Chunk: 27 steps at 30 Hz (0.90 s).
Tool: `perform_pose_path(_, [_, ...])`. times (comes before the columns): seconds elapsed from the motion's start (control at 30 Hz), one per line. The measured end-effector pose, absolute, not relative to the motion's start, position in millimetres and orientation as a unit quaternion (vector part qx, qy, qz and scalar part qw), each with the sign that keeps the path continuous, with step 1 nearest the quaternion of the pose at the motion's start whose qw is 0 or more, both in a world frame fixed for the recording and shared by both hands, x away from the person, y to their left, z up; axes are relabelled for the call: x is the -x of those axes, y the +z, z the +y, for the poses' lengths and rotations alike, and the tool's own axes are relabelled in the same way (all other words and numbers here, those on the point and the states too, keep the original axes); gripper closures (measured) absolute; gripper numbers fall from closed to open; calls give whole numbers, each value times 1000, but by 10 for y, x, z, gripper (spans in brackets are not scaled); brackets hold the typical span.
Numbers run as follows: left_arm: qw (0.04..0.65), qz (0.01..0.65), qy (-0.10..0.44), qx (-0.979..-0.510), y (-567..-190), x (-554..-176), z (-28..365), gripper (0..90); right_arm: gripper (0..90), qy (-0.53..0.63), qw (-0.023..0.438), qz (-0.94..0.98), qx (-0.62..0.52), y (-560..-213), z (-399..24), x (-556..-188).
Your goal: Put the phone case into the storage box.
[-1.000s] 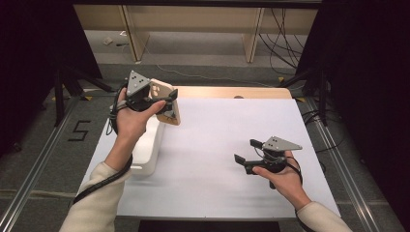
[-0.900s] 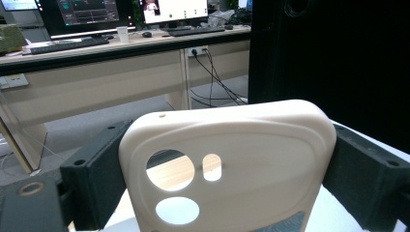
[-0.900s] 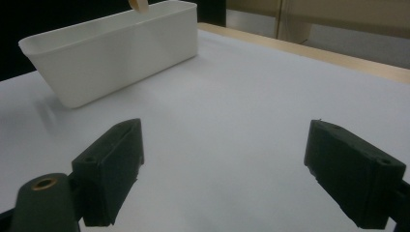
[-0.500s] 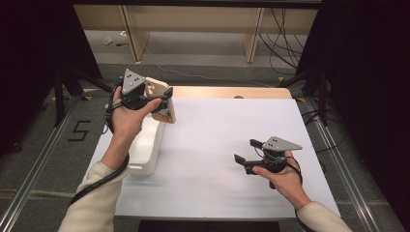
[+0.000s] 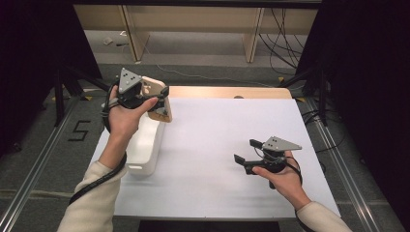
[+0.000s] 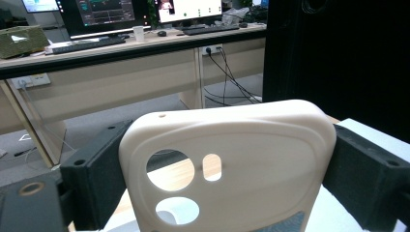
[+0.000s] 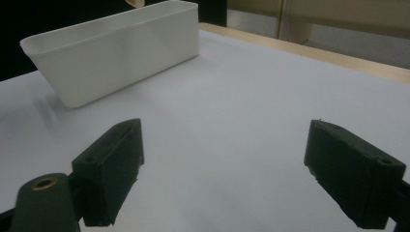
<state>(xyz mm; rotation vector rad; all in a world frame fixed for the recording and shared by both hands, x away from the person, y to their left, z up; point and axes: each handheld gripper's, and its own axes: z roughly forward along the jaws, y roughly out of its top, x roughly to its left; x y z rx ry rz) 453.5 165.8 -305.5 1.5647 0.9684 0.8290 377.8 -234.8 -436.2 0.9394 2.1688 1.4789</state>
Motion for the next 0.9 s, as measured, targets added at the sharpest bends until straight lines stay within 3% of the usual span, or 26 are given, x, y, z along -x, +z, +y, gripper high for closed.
perform_pose_path(0.9, [516,428,357,-650,-3097,-4603,1844,103,150,524,175,766,-330,-4359,-2349,-3776])
